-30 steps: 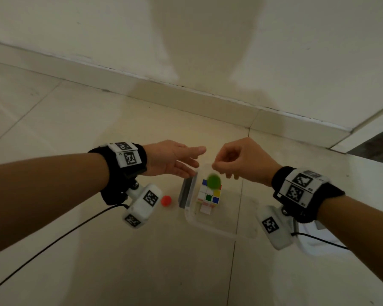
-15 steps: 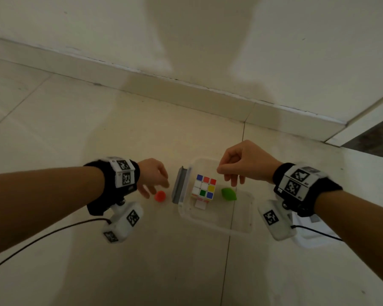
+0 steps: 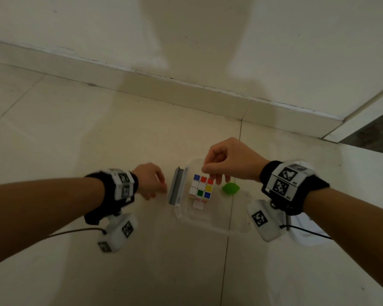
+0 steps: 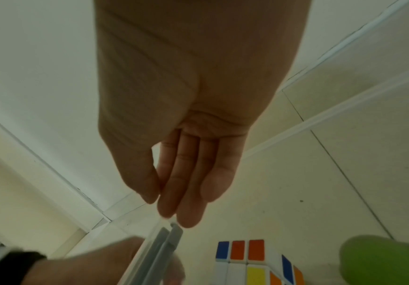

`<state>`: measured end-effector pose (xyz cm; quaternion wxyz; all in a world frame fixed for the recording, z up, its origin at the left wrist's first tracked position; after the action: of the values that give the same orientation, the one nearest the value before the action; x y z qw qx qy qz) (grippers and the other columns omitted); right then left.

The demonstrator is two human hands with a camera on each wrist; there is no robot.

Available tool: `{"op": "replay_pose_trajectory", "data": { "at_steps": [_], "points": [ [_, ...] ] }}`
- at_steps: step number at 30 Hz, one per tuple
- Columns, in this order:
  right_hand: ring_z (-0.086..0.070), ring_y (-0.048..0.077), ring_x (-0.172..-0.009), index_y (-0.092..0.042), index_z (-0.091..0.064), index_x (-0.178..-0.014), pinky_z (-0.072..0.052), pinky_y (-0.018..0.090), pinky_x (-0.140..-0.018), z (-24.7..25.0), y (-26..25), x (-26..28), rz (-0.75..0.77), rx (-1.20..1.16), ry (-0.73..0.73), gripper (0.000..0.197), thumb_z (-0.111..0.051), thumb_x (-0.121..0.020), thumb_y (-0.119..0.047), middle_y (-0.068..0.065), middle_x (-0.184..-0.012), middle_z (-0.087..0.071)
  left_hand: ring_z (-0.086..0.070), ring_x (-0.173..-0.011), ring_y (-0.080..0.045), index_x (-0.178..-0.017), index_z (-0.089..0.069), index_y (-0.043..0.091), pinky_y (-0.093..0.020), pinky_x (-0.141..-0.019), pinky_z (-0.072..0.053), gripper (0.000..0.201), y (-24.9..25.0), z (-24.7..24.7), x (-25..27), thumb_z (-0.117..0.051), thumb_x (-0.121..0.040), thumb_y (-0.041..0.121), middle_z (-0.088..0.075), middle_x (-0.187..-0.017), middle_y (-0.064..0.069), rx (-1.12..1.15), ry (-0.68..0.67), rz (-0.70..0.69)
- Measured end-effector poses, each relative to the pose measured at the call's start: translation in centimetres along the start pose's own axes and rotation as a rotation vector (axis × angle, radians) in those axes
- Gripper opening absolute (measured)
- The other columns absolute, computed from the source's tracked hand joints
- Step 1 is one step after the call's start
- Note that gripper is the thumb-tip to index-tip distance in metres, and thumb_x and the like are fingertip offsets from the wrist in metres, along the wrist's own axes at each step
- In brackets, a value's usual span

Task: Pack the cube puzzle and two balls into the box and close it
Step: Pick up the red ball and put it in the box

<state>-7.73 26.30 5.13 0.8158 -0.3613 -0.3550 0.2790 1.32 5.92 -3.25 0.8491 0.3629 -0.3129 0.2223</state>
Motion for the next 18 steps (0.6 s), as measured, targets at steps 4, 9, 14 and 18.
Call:
{"op": "replay_pose_trajectory", "data": {
  "at_steps": [4, 9, 14, 18],
  "points": [
    [-0.073, 0.017, -0.059, -0.008, -0.069, -0.097, -0.058, 0.031, -0.055, 0.3, -0.5, -0.1, 0.029, -0.016, 0.068, 0.015, -0.073, -0.088, -0.019, 0.007, -0.076, -0.077, -0.067, -0.076, -0.02, -0.1, -0.067, 0.006, -0.032, -0.067, -0.058, 0.034, 2.7, 4.4, 0.4, -0.083, -0.074, 0.02, -0.075, -0.095, -0.007, 0.451, 0.049, -0.106],
    [-0.075, 0.019, -0.063, -0.026, -0.057, -0.129, -0.061, 0.032, -0.055, 0.5, -2.1, -0.1, 0.125, -0.066, 0.207, 0.053, -0.08, -0.081, -0.033, 0.0, -0.094, -0.076, -0.06, -0.067, -0.011, -0.097, -0.065, 0.014, -0.03, -0.07, -0.049, 0.041, 6.4, 6.2, 2.8, -0.083, -0.062, 0.027, -0.071, -0.075, 0.006, 0.584, -0.212, -0.236],
    [-0.074, 0.015, -0.065, -0.017, -0.068, -0.117, -0.054, 0.017, -0.055, 0.2, -3.8, 0.1, 0.269, 0.001, 0.188, 0.04, -0.079, -0.081, -0.03, -0.003, -0.094, -0.074, -0.059, -0.065, -0.01, -0.097, -0.062, 0.013, -0.026, -0.068, -0.049, 0.036, 8.3, 4.4, 4.0, -0.076, -0.068, 0.029, -0.066, -0.076, 0.003, 0.59, -0.389, -0.269],
    [-0.073, 0.013, -0.065, -0.018, -0.074, -0.106, -0.054, 0.017, -0.056, -0.1, -2.7, 0.5, 0.194, 0.045, 0.109, 0.032, -0.079, -0.079, -0.035, -0.003, -0.086, -0.076, -0.059, -0.072, -0.013, -0.1, -0.065, 0.013, -0.028, -0.068, -0.049, 0.039, 7.7, 4.4, 3.9, -0.08, -0.071, 0.032, -0.067, -0.084, 0.0, 0.51, -0.331, -0.228]
  ]
}}
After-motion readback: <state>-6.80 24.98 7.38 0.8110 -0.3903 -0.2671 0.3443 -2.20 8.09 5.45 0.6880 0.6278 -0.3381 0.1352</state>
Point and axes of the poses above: each hand's wrist, its own x-axis away from the middle knuckle, its own z-axis out of the back of the hand, y = z × x, the point moved 4 cm from there along -x, towards the middle knuckle
